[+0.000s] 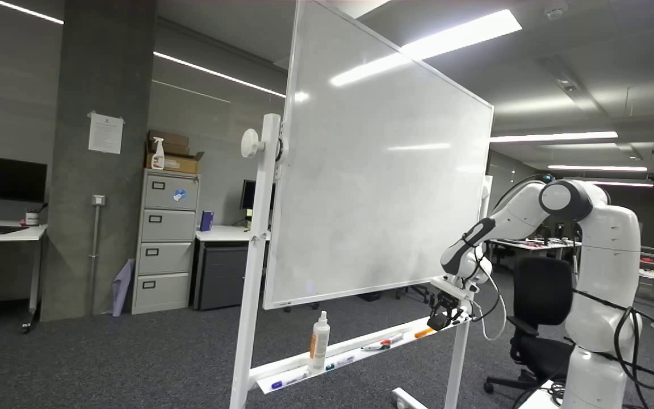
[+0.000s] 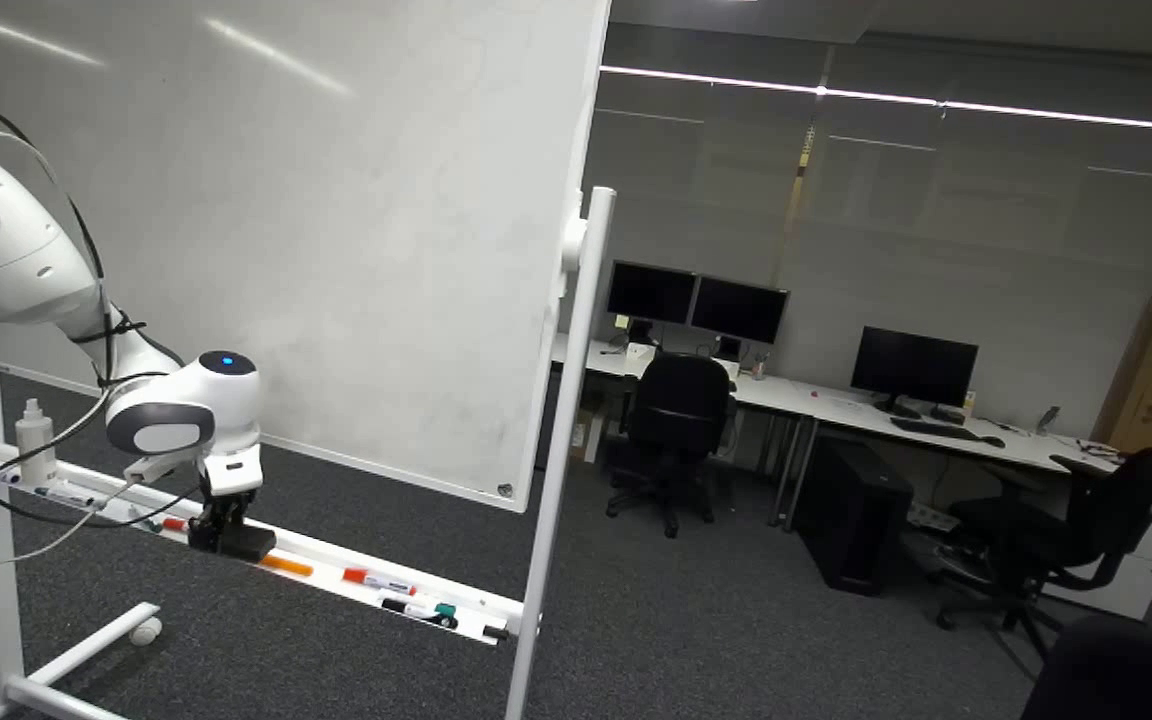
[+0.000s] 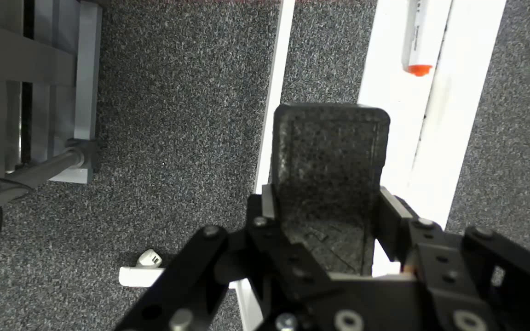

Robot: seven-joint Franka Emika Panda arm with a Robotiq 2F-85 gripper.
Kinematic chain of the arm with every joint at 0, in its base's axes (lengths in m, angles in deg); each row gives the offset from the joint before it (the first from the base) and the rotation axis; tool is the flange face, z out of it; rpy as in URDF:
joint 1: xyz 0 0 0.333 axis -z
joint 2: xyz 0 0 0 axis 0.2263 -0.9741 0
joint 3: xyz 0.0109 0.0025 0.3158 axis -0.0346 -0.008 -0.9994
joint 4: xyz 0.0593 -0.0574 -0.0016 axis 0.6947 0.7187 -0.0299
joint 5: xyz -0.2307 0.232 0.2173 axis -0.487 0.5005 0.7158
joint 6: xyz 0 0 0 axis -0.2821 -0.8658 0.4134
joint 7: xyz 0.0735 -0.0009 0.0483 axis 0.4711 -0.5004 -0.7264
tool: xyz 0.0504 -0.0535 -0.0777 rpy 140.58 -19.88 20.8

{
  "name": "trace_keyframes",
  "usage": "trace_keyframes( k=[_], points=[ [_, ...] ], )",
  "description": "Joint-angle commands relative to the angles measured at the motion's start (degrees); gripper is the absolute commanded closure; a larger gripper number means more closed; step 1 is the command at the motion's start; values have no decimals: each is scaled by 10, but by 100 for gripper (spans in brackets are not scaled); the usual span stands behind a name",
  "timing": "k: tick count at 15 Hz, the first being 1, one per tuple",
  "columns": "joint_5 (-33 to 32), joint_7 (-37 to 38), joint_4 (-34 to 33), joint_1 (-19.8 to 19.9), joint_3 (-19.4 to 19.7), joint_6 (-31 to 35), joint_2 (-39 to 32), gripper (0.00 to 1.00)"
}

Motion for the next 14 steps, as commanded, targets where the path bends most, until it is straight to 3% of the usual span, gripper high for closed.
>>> trace_keyframes(
  k=[1, 14],
  points=[
    [38, -59, -40, 8, 3, -12, -30, 70],
    [93, -105, -90, 14, -2, 38, -112, 70]
  ],
)
